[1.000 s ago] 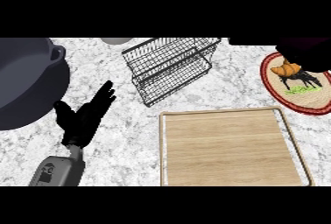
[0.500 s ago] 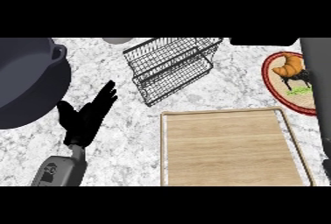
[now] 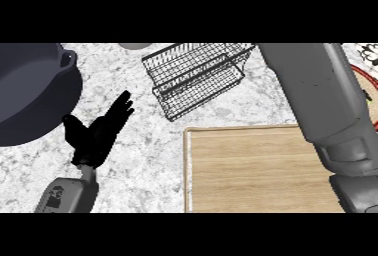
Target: Pick the eggplant from the tray and place it in the tiered basket
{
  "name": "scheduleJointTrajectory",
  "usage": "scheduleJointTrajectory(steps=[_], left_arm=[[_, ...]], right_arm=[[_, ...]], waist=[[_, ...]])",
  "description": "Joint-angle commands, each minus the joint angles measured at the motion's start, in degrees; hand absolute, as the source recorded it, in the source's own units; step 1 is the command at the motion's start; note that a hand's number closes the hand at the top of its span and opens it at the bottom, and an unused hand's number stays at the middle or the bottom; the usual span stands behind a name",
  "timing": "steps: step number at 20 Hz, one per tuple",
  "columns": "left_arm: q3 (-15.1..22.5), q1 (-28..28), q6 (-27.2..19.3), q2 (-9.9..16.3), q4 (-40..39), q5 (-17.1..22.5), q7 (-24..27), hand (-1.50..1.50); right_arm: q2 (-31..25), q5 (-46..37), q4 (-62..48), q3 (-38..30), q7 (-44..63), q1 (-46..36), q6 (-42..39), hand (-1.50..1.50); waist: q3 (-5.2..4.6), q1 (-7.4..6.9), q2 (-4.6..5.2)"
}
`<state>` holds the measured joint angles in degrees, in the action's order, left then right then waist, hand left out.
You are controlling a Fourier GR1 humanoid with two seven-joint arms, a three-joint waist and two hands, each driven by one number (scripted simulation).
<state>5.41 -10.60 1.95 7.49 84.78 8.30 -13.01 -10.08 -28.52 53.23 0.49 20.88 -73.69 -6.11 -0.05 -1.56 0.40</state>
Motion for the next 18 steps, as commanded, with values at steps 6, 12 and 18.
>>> scheduleJointTrajectory(steps=[6, 12, 18], left_arm=[[-0.46, -2.06, 0.37, -0.47, -2.54, -0.15, -0.52, 0.0], [1.22, -0.9, 0.44, -1.01, -0.16, -1.23, -1.08, 0.0], [0.86, -1.67, 0.56, -1.17, 0.73, -1.07, -1.41, 0.0]], right_arm=[[9.3, 7.48, -13.12, -9.16, -7.41, -2.96, 8.6, 1.5], [10.02, 13.78, -23.04, -6.43, -19.77, -4.9, 10.0, -1.5], [10.07, 18.35, -26.23, -5.63, -28.56, -7.37, 17.32, -1.5]], waist=[[0.03, -0.75, 0.57], [0.01, -2.3, 0.65], [0.01, -2.17, 0.48]])
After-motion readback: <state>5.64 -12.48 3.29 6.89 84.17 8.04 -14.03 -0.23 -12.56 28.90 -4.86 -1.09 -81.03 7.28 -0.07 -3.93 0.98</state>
